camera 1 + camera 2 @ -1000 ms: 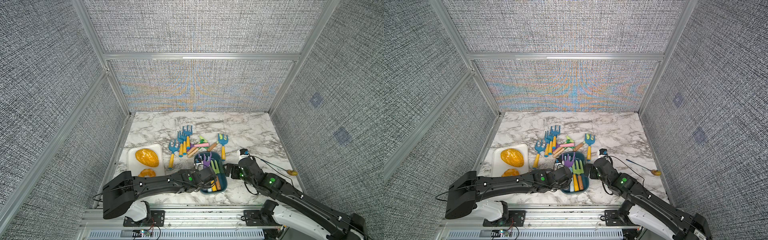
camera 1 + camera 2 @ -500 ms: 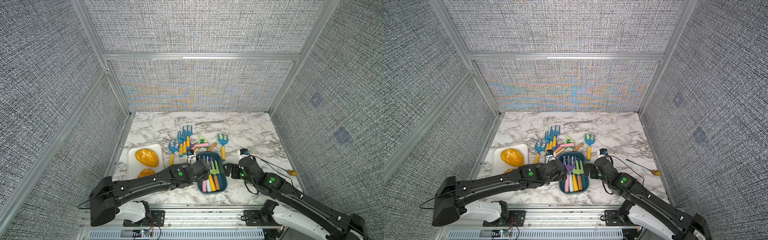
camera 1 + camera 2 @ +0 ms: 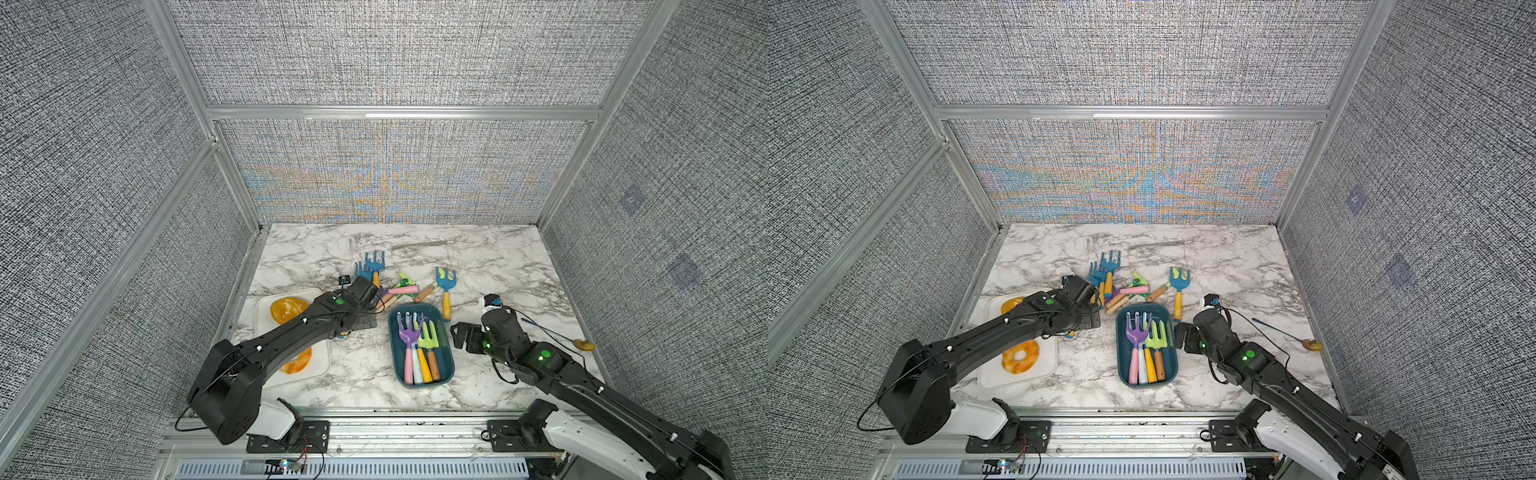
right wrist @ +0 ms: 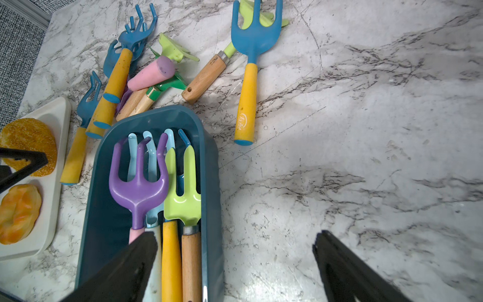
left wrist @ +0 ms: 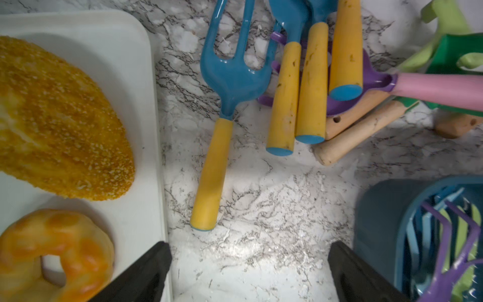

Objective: Put the rake into the storage box
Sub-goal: Pick up the rake at the center of the board.

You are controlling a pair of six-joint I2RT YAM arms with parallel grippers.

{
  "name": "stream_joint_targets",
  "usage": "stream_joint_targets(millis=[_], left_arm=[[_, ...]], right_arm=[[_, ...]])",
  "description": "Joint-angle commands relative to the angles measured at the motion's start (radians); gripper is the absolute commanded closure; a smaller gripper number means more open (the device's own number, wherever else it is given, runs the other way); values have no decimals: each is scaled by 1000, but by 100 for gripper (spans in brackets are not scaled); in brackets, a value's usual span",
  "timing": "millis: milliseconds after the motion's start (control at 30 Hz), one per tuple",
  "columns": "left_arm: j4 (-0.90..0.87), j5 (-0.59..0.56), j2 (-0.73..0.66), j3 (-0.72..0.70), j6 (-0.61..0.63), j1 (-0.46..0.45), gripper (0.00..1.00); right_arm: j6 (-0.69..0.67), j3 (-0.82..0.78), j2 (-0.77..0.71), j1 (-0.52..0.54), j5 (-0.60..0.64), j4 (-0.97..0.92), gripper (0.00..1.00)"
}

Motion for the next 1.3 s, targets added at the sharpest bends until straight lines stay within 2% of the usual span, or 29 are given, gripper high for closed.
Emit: stream_joint_targets(millis=[0, 133, 200, 300, 567, 800, 967, 1067, 1100, 1267], left_arm=[[12, 28, 56, 28, 100, 50, 3], [20, 48, 142, 61, 142, 107, 14], [14, 70, 191, 89, 161, 129, 28], [-6, 86, 266, 135, 178, 149, 41], [11, 55, 364, 152, 197, 167, 45], [25, 78, 423, 163, 209, 172, 69], [6, 84, 379, 141, 200, 171, 85], [-5, 81, 307, 107, 188, 170, 94], [-9, 82, 275, 93, 183, 170, 100], [-19, 109, 107, 24, 152, 151, 100]], right_arm=[[-8, 1, -9, -6, -13, 8, 1], [-6, 0, -18, -12, -10, 0, 1], [-6, -3, -22, -15, -10, -2, 1], [-3, 0, -26, -18, -10, -11, 1], [3, -12, -59, -21, -8, -35, 1], [4, -16, -74, -22, -9, -46, 1], [9, -21, -85, -22, -13, -42, 1], [11, -19, -82, -22, -16, -40, 1], [12, -20, -80, -23, -16, -39, 1], [18, -22, -67, -23, -11, -24, 1]])
